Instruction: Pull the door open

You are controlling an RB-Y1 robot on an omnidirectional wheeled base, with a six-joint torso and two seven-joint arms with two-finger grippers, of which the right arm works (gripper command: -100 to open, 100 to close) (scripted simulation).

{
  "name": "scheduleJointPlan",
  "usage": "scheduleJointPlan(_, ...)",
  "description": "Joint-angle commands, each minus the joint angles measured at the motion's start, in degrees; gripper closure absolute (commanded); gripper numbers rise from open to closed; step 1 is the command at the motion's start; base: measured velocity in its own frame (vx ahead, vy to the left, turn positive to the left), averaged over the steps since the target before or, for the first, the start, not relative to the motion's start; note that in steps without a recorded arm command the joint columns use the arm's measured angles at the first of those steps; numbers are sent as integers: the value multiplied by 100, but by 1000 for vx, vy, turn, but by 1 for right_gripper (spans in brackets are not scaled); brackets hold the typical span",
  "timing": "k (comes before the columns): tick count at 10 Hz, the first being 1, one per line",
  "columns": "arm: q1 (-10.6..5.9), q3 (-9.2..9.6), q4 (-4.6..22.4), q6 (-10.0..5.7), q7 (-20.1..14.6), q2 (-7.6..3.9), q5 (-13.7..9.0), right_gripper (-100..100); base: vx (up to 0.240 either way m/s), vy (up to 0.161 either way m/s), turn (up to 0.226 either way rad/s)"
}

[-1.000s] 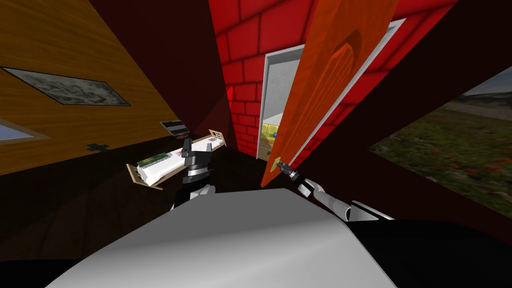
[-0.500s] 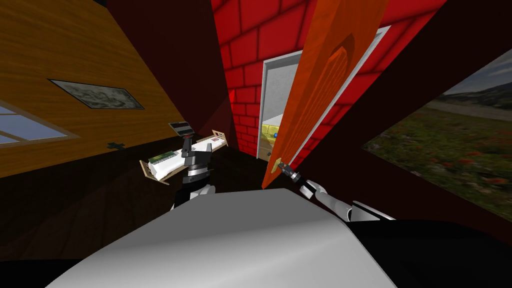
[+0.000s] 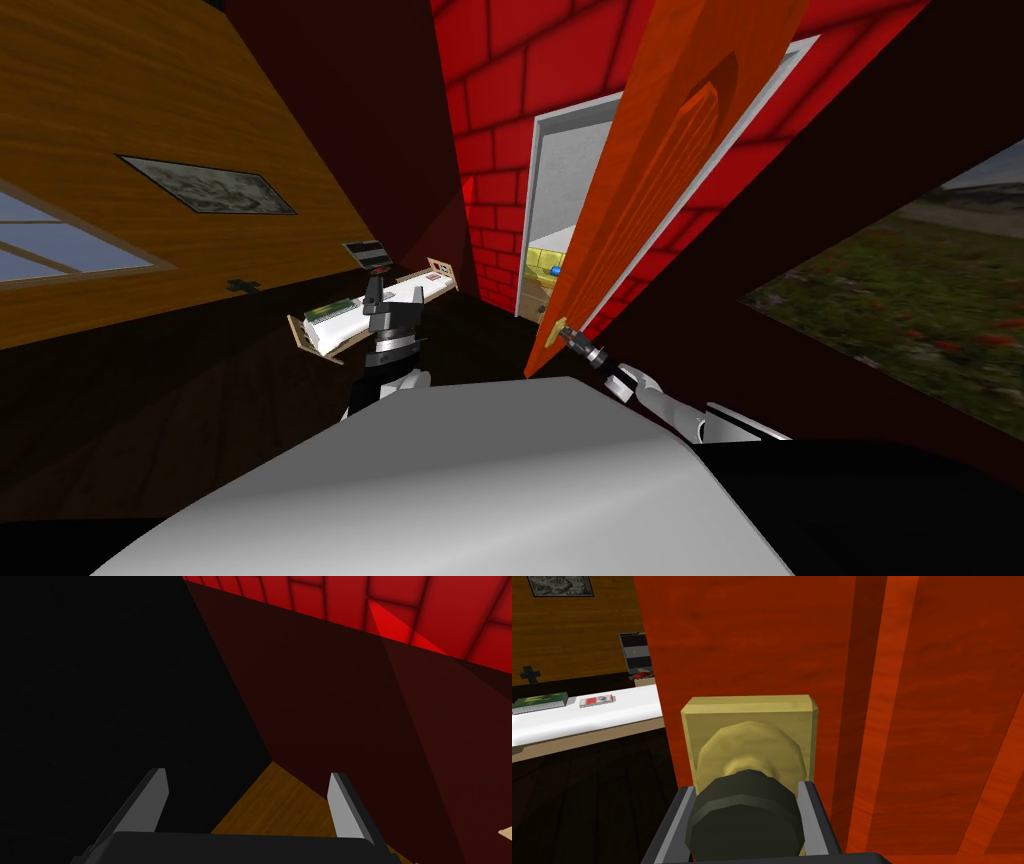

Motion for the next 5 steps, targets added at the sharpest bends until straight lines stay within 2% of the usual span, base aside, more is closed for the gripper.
scheduleJointPlan(1,48,33,111,-251,-31,3,29,100,-1,5,85)
scheduleJointPlan(5,115,80,549,-864,-140,-20,82,100,-2,2,60)
